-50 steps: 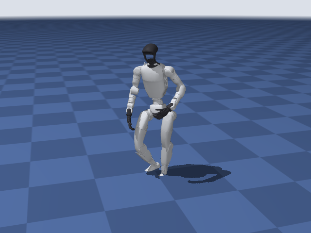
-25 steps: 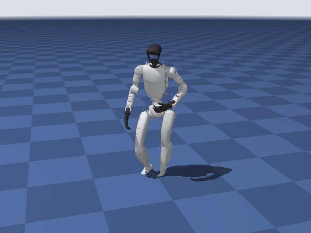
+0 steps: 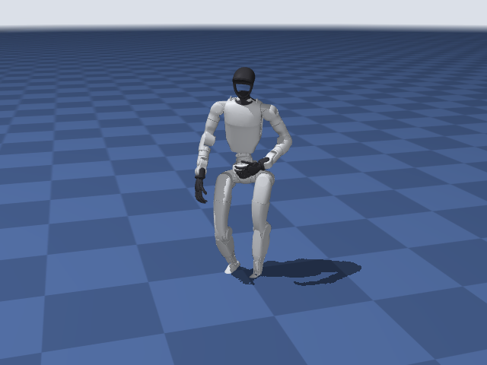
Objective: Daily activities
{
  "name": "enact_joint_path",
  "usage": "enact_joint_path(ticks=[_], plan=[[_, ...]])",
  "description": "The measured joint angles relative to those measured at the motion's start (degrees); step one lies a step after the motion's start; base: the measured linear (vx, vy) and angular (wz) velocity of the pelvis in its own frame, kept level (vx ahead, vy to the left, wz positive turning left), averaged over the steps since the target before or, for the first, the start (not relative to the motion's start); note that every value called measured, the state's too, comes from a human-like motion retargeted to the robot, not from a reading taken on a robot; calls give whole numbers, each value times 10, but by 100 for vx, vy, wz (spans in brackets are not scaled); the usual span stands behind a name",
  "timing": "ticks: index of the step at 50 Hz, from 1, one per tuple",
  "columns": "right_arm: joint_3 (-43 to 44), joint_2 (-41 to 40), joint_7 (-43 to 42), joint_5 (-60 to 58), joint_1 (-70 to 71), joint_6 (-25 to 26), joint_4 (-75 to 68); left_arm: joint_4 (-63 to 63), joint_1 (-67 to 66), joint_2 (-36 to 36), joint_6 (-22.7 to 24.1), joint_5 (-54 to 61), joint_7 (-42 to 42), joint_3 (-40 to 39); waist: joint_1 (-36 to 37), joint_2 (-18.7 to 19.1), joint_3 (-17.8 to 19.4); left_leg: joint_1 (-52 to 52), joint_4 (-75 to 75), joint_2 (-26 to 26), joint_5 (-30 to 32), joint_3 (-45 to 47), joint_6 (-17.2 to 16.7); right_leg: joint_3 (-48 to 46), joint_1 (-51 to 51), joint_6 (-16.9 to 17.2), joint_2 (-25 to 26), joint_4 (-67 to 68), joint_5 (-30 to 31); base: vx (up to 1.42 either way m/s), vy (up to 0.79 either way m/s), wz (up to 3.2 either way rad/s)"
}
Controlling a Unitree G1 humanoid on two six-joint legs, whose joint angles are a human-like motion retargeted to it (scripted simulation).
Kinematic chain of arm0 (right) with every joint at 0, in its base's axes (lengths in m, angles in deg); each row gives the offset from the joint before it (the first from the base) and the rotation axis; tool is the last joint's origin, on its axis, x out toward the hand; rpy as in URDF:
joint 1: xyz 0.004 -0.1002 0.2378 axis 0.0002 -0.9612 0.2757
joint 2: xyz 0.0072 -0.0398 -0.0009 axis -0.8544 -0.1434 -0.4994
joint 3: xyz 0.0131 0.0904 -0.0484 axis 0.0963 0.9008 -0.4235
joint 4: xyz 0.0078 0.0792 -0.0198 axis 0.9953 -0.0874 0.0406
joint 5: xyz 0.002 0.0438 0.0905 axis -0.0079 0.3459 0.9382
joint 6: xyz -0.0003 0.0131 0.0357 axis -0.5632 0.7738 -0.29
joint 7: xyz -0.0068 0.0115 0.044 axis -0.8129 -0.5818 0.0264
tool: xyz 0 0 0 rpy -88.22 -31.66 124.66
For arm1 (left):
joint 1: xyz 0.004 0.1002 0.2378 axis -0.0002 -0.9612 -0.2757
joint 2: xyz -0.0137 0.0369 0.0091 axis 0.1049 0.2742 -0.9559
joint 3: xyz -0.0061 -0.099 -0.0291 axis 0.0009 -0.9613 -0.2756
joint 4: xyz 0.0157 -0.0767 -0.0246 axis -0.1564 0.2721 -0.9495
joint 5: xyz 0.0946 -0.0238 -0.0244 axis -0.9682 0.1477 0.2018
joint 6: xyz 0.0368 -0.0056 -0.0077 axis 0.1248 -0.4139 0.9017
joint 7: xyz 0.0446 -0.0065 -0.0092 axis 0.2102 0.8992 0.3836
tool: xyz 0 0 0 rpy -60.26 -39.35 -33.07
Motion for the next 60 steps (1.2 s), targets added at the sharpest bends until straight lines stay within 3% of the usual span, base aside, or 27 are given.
enact_joint_path(ticks=[7,12,24,32,43,60], plan=[[-82,6,47,-36,56,-6,10,114,71,-5,3,-63,11,61,-14,10,-23,-34,0,20,9,25,-10,-2,-27,-3,19,-23,23,-4,-1,-6],[-83,25,62,-48,43,-3,2,217,88,-32,0,-97,30,62,-34,17,-38,-57,0,26,14,39,-16,2,-52,-6,26,-24,33,0,0,0],[60,86,77,-43,-107,37,-168,429,81,-116,-25,-139,66,-22,-61,48,-58,-90,-1,20,17,38,-28,1,-93,-24,19,-2,28,1,0,8],[114,91,67,1,-156,35,-180,530,84,-162,-35,-132,96,-63,-60,74,-64,-89,-2,17,17,41,-36,-4,-93,-28,14,5,24,0,0,0],[26,27,29,25,-84,9,-98,623,97,-192,-26,-133,145,-62,-52,88,-77,-87,-1,11,20,63,-41,-8,-93,-25,4,17,19,0,0,0],[-102,-31,31,-3,-13,1,-66,677,119,-193,-6,-146,199,-42,-39,60,-95,-81,-2,1,28,43,-43,-50,-76,-37,-23,28,6,2,0,32]])
